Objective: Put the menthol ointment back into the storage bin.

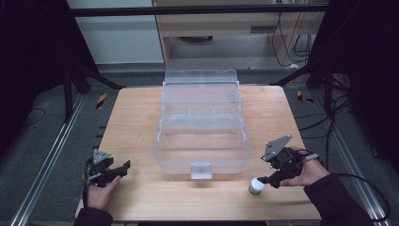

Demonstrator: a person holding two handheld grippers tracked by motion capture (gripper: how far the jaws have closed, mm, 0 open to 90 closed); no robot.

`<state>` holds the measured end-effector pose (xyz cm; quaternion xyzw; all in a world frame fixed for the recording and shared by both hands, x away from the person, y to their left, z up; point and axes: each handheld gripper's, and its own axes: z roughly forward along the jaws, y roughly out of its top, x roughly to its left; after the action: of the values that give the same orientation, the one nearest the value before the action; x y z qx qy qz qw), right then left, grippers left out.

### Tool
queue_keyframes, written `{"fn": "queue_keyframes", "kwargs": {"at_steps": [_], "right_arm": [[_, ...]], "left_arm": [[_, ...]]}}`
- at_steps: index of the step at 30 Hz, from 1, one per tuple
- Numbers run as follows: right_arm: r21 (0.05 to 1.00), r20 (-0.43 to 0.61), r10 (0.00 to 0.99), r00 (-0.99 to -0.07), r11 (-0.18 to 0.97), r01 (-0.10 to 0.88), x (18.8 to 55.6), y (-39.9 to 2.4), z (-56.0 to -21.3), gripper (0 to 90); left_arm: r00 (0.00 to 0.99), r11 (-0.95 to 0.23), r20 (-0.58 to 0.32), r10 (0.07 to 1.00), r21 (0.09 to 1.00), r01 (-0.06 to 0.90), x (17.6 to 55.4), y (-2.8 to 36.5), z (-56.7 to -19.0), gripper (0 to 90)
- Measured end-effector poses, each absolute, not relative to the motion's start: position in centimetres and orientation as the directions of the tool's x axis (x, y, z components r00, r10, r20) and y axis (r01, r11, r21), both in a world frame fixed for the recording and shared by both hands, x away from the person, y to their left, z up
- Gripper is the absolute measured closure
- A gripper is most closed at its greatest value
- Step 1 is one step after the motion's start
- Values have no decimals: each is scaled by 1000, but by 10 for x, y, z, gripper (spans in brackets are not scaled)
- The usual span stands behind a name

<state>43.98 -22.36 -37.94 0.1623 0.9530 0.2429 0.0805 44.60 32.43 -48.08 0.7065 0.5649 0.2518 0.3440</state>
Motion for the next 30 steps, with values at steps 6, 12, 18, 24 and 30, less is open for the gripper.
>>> {"fn": "queue_keyframes", "kwargs": {"at_steps": [6,12,18,24,30], "right_arm": [[398,-66,289,-955,885,241,438,-213,-388,318],[320,-67,244,-967,924,211,437,-207,-397,343],[284,-79,194,-978,945,164,437,-201,-403,370],[250,-69,163,-984,958,141,437,-196,-411,397],[209,-63,129,-990,971,113,439,-190,-422,443]], "left_arm": [[234,-127,-31,972,769,626,446,323,-481,272],[235,-127,-31,972,768,628,446,324,-482,272],[236,-128,-32,971,766,630,447,324,-482,273],[236,-129,-31,971,765,631,447,324,-482,273],[237,-131,-30,971,763,633,447,324,-482,273]]}}
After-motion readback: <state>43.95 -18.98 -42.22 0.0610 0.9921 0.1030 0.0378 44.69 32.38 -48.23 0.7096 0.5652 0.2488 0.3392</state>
